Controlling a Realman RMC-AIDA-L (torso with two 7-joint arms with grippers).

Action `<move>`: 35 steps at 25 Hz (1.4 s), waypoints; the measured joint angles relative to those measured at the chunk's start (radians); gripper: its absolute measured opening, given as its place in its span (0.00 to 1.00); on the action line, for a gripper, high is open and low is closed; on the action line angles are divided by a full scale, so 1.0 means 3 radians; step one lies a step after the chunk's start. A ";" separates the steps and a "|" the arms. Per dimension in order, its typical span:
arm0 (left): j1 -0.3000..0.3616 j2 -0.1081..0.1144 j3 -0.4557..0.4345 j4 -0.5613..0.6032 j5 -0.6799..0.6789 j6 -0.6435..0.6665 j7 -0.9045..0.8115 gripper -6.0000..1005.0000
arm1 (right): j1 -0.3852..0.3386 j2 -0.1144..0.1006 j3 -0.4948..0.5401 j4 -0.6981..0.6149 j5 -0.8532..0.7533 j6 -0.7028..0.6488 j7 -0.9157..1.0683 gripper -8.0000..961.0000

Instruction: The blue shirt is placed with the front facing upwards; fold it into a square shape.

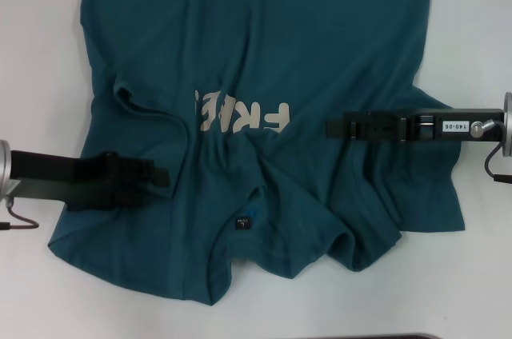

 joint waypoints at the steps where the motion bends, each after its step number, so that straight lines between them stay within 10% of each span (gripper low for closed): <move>1: -0.0003 -0.0001 0.0016 -0.0004 0.0000 -0.0009 -0.0004 0.63 | 0.0000 0.0000 0.0000 0.0000 0.0000 0.0000 0.0000 0.98; 22: -0.0050 -0.0011 0.0179 -0.0028 -0.0570 0.0193 0.0090 0.60 | 0.0000 0.0000 0.0000 0.0002 0.0000 -0.0002 0.0000 0.98; 35: 0.0014 0.0175 0.0129 0.0079 -0.0564 0.0446 0.0167 0.58 | 0.0006 0.0000 -0.0002 0.0000 0.0000 0.0004 0.0000 0.98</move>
